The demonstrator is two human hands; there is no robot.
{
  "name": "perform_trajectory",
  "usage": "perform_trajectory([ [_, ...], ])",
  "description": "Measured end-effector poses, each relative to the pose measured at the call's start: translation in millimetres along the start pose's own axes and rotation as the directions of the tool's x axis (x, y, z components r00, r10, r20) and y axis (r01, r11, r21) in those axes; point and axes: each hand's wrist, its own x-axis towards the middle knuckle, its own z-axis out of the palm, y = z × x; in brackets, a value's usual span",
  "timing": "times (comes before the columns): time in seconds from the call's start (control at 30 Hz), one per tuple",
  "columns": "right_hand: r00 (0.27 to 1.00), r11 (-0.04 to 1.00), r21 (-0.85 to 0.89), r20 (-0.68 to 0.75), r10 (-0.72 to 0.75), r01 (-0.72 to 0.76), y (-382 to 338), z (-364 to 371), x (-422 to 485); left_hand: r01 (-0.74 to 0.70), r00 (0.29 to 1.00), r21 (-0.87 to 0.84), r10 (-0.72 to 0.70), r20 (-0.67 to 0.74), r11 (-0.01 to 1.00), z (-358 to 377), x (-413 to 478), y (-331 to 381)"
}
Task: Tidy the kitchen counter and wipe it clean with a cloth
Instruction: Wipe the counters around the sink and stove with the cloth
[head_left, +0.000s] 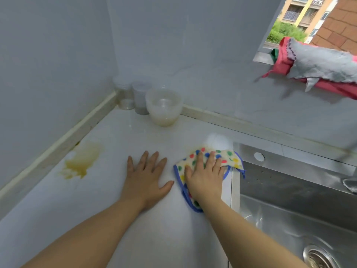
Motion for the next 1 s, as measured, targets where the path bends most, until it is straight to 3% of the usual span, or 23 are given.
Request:
perform_trajectory([
  [0.1,0.977,0.978,-0.019,0.038,-0.208,0.209,1,8,-19,-0.020,1.000,-0.012,0.020,-0.006,1.000,0,2,-2],
  [0.17,0.968,0.968,-0.080,0.100,-0.228,0.237,18,2,-6,-0.010,1.000,-0.035,0.009,-0.023,0.999,1,1,-2],
  [0.27,0.998,0.997,-0.067,0.048,0.050,-0.047,37,-16,36,0.004,1.000,-0.049,-0.005,-0.019,0.999,0,1,-2],
  [0.33,0.992,0.993,-0.016,0.023,0.121,-0.121,28,-18,43,-0.001,0.999,-0.028,0.000,-0.047,1.000,-4,1,-1],
  [0.37,0.997,0.997,-0.022,0.024,0.079,-0.079,19,-13,35,-0.006,0.999,0.000,0.006,-0.040,1.000,-5,1,-1],
  [0.47,0.965,0.966,-0.063,0.101,-0.243,0.250,-1,0,-4,-0.007,1.000,0.012,0.007,-0.010,1.000,-8,-1,-1],
  [0.53,0.933,0.935,-0.095,0.146,-0.328,0.343,9,0,0,-0.012,1.000,0.008,0.012,-0.012,1.000,-4,-1,-2],
  [0.6,0.966,0.960,-0.123,0.094,-0.243,0.253,27,-7,29,-0.011,0.999,-0.056,0.014,0.042,0.998,-7,0,-1],
  [0.63,0.992,0.987,-0.113,0.058,-0.108,0.114,34,-11,43,-0.014,0.997,-0.062,0.018,0.070,0.998,-6,0,-1],
  [0.7,0.993,0.992,-0.039,0.020,0.118,-0.117,32,-15,58,-0.015,1.000,-0.069,0.015,0.008,0.998,-3,2,-1],
  [0.73,0.991,0.991,-0.019,0.016,0.134,-0.134,21,-12,55,-0.010,1.000,-0.063,0.010,0.002,0.998,-4,2,-1],
  [0.8,0.998,0.998,-0.034,0.031,-0.052,0.053,-8,-4,37,0.020,0.999,-0.054,-0.022,-0.040,0.998,-4,1,1],
  [0.87,0.950,0.949,-0.070,0.093,-0.299,0.306,-21,2,28,0.086,0.987,-0.071,-0.094,-0.132,0.994,-5,0,-1],
  [0.9,0.927,0.927,-0.079,0.116,-0.356,0.366,-18,0,35,0.137,0.979,-0.077,-0.147,-0.140,0.988,-6,-1,-1],
  [0.93,0.930,0.929,-0.086,0.118,-0.348,0.359,-12,-3,48,0.182,0.970,-0.084,-0.193,-0.145,0.980,-6,-2,-1],
  [1.0,0.980,0.980,-0.063,0.074,-0.186,0.191,-3,-10,74,0.221,0.959,-0.076,-0.231,-0.164,0.972,-3,-2,-2],
])
